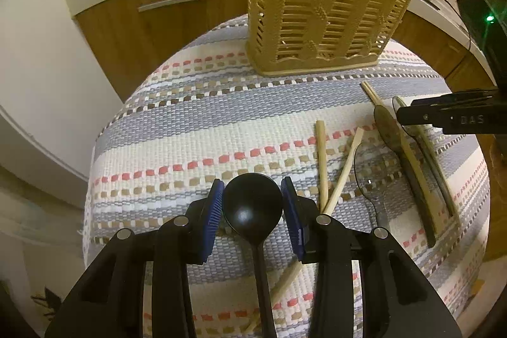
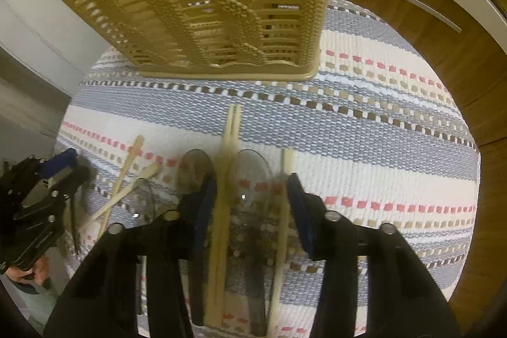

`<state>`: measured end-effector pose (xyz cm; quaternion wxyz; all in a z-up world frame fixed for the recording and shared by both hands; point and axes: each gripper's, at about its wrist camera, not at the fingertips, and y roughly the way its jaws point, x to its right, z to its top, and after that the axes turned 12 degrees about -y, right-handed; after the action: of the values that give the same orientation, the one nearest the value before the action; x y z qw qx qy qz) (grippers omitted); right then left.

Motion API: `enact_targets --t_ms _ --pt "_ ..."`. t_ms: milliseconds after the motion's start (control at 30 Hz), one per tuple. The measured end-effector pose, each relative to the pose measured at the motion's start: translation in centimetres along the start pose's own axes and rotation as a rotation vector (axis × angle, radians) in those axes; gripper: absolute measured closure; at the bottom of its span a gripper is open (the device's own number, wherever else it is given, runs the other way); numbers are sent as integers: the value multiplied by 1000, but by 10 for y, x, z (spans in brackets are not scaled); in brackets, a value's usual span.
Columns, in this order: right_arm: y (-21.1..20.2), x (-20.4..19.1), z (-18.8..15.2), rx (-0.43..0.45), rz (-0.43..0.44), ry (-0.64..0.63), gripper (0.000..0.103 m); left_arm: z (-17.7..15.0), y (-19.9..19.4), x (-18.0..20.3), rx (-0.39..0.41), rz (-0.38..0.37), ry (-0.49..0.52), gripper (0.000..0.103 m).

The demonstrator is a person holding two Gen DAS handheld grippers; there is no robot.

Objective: Organize utensils

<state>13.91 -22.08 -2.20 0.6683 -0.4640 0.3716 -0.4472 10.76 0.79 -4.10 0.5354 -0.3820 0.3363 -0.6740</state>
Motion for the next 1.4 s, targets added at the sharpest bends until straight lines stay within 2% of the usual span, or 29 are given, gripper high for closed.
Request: enact_targets --t_ms 167,433,467,500,700,867,1000,1167,1300,1400 --pt "3 0 -2 -11 -13 -12 66 -2 -1 -4 7 -1 -1 68" --pt "8 -24 2 -14 -88 -99 66 -2 -4 -2 24 -1 -1 68" --pt "8 -26 3 -14 -86 -104 73 -1 -6 -2 30 -1 0 68" --pt "8 -27 3 -11 -86 -108 74 -1 -7 -1 34 -2 0 68" --pt "-12 -27 -11 64 -64 -130 74 -1 -29 4 103 -41 -5 68" --pt "-57 -23 -29 199 -4 -142 74 3 -59 13 191 -85 -5 68" --pt "-103 -21 -38 337 22 -164 74 14 -95 24 292 -123 1 68" --pt "-160 -14 -22 533 44 -167 74 48 -139 39 434 -163 6 68" --pt "-199 -14 -1 690 17 -158 74 84 -165 55 566 -180 12 68" --pt "-223 -15 18 797 -10 -137 74 110 -171 65 625 -197 -1 68"
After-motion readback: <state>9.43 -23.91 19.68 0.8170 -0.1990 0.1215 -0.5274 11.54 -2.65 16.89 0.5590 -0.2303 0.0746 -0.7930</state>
